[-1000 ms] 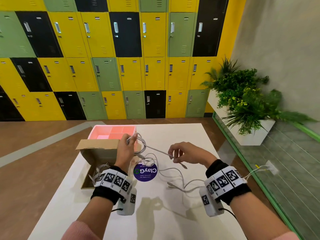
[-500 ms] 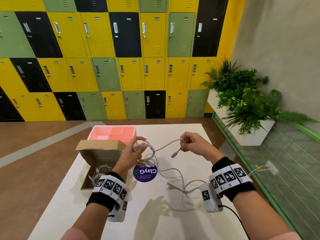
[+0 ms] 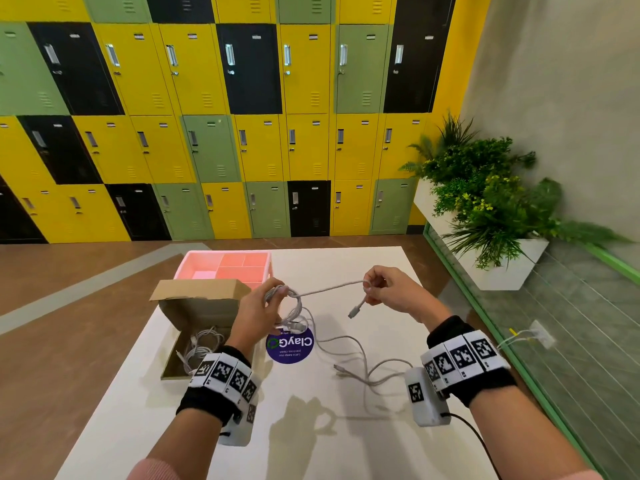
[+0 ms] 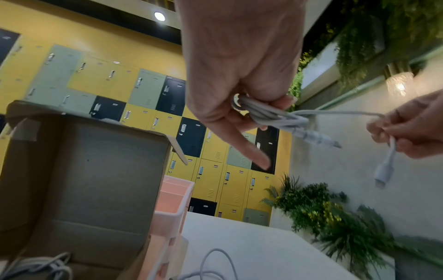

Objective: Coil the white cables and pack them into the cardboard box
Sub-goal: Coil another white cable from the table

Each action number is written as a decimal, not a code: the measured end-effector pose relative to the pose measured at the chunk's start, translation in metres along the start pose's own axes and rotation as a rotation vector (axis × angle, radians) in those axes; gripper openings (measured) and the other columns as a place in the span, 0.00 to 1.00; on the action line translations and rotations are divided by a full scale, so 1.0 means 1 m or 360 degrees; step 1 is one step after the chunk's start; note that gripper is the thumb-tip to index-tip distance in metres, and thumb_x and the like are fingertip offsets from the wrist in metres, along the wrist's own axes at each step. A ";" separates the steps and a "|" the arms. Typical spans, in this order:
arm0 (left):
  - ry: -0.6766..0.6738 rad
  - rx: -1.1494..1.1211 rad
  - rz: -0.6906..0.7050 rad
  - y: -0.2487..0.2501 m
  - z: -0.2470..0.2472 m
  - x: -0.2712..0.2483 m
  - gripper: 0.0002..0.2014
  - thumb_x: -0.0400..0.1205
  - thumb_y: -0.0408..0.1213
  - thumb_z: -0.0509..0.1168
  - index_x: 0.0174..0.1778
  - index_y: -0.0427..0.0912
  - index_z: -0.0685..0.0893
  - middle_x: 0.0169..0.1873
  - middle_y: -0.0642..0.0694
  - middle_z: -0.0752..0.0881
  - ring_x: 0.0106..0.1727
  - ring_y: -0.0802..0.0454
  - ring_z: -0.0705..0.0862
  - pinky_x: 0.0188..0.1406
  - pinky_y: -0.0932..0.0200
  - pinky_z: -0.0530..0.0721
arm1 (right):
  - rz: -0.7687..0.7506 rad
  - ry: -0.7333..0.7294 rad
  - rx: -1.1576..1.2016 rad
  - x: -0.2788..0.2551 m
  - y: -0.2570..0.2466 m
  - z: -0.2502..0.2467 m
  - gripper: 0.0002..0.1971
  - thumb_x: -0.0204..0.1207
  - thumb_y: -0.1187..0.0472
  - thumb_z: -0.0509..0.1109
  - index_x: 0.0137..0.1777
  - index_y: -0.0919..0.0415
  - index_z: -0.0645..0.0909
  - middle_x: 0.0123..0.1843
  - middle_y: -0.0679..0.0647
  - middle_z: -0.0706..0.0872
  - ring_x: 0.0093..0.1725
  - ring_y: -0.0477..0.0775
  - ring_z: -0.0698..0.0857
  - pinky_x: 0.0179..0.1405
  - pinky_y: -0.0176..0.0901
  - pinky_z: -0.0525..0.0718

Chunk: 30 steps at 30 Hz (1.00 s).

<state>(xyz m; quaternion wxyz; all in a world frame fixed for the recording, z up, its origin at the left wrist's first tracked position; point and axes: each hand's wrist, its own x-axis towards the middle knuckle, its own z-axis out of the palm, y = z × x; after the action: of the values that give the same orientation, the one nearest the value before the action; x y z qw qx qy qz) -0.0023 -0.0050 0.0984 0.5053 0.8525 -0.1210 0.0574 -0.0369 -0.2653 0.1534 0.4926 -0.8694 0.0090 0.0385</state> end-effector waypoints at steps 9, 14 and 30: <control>0.0014 -0.0418 -0.0157 0.008 0.000 -0.001 0.10 0.87 0.40 0.57 0.50 0.39 0.79 0.35 0.42 0.81 0.26 0.56 0.80 0.29 0.56 0.85 | 0.0043 0.0128 0.0150 0.006 0.000 0.009 0.06 0.81 0.69 0.64 0.43 0.61 0.77 0.39 0.58 0.83 0.38 0.51 0.85 0.42 0.42 0.86; 0.0088 -0.0940 -0.0289 0.018 0.008 -0.004 0.09 0.88 0.35 0.54 0.53 0.33 0.77 0.28 0.45 0.71 0.25 0.58 0.72 0.27 0.62 0.84 | 0.0168 0.0076 0.0317 0.000 0.007 0.019 0.07 0.81 0.71 0.63 0.43 0.61 0.77 0.40 0.58 0.82 0.37 0.50 0.85 0.33 0.34 0.84; 0.0310 -0.1061 -0.0605 0.022 0.024 0.005 0.09 0.88 0.39 0.57 0.52 0.37 0.78 0.38 0.39 0.78 0.38 0.47 0.79 0.45 0.42 0.85 | 0.0314 -0.0127 0.0745 -0.014 0.021 0.035 0.09 0.82 0.70 0.60 0.40 0.65 0.77 0.36 0.61 0.82 0.34 0.54 0.86 0.34 0.38 0.86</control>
<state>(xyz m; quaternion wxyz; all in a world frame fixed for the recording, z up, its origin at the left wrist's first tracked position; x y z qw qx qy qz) -0.0037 -0.0364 0.1068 0.7651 0.6395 0.0755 0.0011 -0.0544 -0.2460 0.1186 0.6742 -0.7244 0.0831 0.1175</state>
